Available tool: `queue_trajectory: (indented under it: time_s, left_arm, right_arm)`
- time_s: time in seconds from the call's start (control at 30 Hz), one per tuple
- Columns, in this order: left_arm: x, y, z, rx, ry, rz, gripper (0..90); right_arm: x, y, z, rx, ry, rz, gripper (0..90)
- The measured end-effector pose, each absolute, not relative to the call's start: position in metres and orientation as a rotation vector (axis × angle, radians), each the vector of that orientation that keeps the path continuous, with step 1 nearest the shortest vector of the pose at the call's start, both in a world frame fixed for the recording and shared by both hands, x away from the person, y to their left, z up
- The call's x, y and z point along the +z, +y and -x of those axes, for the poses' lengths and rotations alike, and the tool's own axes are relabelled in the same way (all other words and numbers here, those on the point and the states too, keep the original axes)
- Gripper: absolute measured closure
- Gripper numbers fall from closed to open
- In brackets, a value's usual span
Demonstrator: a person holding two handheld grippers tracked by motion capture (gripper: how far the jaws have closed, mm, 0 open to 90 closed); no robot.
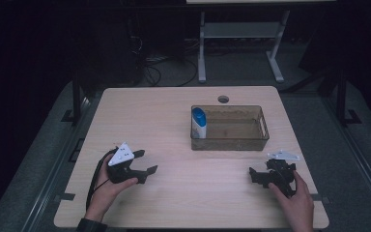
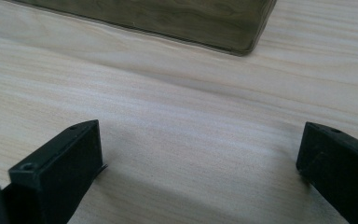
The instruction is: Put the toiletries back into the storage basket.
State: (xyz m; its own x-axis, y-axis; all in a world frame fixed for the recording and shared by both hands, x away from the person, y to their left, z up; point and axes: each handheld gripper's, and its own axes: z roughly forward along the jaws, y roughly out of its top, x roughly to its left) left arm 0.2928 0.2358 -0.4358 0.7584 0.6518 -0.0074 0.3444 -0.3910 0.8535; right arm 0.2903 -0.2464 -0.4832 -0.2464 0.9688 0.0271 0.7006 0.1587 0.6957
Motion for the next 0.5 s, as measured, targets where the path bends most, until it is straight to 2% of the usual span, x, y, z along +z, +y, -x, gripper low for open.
queue_trajectory:
  time_s: [0.5]
  left_arm:
    - [-0.461, 0.255, -0.274, 0.391, 0.847, -2.135, 21.3]
  right_arm:
    - [-0.483, -0.246, -0.290, 0.840, 2.014, -1.585, 0.0]
